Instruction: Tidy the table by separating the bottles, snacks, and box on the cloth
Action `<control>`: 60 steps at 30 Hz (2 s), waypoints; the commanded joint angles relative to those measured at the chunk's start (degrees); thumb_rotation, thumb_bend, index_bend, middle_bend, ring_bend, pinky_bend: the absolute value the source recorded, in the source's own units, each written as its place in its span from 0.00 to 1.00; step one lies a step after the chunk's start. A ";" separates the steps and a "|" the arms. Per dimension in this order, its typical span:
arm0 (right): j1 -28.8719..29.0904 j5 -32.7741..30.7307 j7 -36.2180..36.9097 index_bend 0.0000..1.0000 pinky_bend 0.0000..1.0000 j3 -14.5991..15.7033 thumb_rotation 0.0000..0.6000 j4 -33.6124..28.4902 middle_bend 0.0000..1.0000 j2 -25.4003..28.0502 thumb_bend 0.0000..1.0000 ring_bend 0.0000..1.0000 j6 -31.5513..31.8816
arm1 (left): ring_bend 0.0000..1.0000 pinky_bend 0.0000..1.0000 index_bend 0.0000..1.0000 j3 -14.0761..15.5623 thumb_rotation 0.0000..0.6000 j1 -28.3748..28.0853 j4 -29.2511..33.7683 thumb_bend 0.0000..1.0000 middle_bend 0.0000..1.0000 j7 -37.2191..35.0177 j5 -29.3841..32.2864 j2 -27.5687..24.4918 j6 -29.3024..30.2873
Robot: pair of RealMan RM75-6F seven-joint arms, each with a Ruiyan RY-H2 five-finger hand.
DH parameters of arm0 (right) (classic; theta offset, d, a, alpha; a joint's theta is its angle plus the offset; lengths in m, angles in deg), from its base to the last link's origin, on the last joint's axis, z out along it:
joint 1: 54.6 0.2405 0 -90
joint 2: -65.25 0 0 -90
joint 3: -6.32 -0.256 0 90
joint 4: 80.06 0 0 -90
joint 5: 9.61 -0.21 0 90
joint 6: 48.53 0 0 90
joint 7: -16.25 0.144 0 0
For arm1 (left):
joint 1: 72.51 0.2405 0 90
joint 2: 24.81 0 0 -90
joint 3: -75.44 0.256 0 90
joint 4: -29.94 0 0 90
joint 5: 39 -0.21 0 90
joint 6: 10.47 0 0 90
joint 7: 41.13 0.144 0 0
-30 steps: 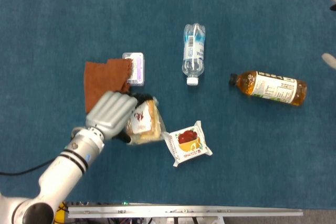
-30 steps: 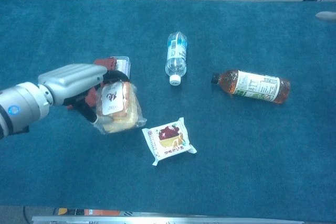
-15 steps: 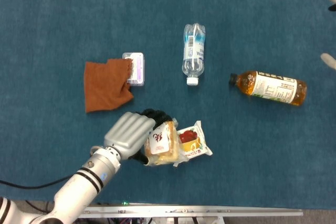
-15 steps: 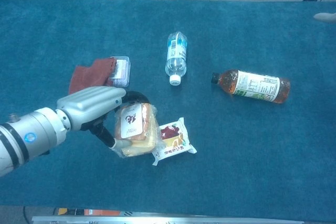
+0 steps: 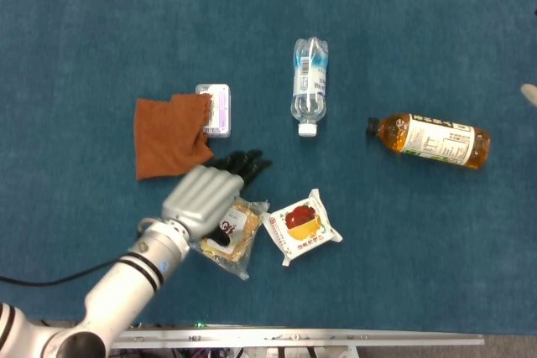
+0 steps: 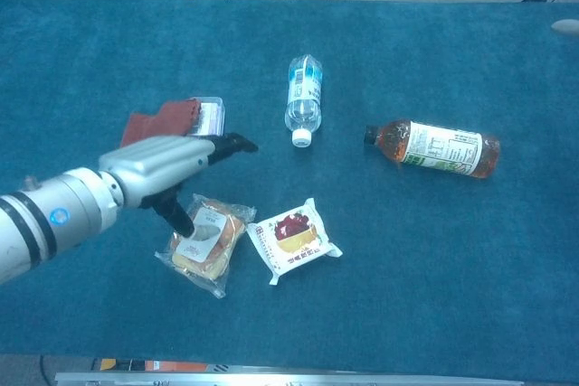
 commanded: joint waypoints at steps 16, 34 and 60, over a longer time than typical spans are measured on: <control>-1.46 7.07 -5.58 0.09 0.50 2.82 1.00 -0.45 0.28 -2.56 0.14 0.29 4.07 | 0.00 0.13 0.00 -4.21 1.00 6.47 -8.48 0.25 0.00 -8.81 -6.35 -10.96 7.35; -7.79 8.17 -8.53 0.09 0.50 5.20 1.00 1.03 0.28 -5.84 0.14 0.29 12.05 | 0.00 0.13 0.00 -1.99 1.00 19.80 -22.76 0.25 0.02 -24.46 -22.70 -14.35 14.67; -13.83 9.12 -7.96 0.09 0.50 7.40 1.00 2.53 0.28 -7.76 0.14 0.29 15.96 | 0.00 0.13 0.05 1.47 1.00 35.43 -25.84 0.25 0.06 -28.13 -37.95 -15.80 26.08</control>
